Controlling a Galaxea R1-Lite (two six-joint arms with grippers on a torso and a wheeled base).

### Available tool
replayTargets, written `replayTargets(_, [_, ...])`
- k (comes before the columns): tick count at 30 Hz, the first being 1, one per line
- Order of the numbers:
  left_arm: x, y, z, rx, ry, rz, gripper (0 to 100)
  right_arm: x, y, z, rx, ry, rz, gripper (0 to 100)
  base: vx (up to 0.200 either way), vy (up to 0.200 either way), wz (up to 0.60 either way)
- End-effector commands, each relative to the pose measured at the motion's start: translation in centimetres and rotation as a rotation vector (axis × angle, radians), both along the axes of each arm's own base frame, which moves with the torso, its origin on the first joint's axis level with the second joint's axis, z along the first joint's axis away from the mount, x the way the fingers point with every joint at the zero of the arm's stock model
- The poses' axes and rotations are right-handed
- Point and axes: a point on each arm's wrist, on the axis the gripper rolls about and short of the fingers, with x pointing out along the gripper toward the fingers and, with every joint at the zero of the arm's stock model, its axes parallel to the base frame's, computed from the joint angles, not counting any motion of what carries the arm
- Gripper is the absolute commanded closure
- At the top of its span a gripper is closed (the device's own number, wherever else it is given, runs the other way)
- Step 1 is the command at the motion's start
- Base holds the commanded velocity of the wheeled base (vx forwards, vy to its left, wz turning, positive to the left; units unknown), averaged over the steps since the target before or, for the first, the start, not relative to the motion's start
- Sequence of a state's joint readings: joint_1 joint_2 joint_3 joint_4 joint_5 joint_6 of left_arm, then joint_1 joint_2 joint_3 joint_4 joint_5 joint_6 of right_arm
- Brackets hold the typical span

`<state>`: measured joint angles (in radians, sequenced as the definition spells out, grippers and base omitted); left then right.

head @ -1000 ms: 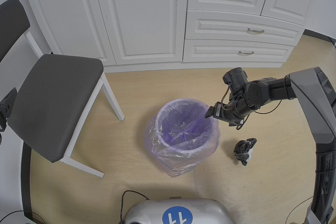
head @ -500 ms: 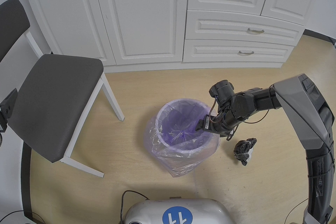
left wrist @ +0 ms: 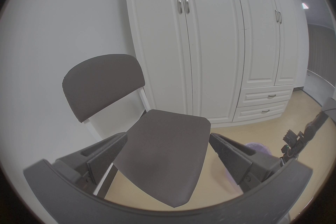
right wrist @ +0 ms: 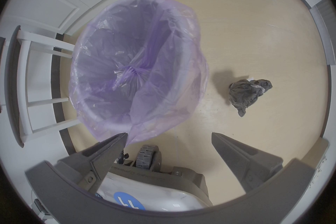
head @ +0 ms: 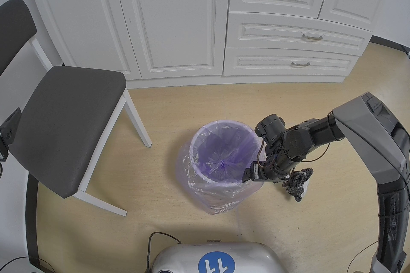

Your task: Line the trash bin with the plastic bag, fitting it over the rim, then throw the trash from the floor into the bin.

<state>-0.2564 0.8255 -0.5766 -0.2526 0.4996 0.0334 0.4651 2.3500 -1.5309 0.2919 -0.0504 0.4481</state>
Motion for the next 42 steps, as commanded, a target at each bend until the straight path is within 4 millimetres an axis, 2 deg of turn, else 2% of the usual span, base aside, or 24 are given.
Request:
replayTargets(1, [0.0,0.0,0.0,0.001,0.002,-0.001,0,-1.1,-0.5,1.3,-0.003,-0.006,0.023,0,0.000,0.000,0.00])
replayTargets(9, [0.0,0.0,0.0,0.000,0.001,-0.001,0,-3.1,-1.7,1.1,-0.069,0.024,0.129,0,0.000,0.000,0.00])
replayTargets(25, [0.0,0.0,-0.1,0.000,0.001,-0.001,0,-3.9,-2.2,-0.3,-0.108,0.060,0.182,0,0.000,0.000,0.00])
replayTargets(31, [0.0,0.0,-0.1,0.000,0.001,-0.001,0,-4.1,-2.3,-0.1,-0.114,0.056,0.194,0,0.000,0.000,0.00])
replayTargets(34, [0.0,0.0,0.0,0.000,-0.001,-0.001,0,-4.3,-2.4,0.9,-0.106,0.034,0.195,0,0.000,0.000,0.00])
replayTargets(35, [-0.1,0.0,0.0,0.000,-0.002,-0.001,0,-4.5,-2.6,1.9,-0.097,0.013,0.193,0,0.000,0.000,0.00])
replayTargets(42, [0.0,0.0,0.0,0.000,-0.001,-0.001,0,-5.6,-3.1,5.6,-0.062,-0.072,0.187,0,0.000,0.000,0.00])
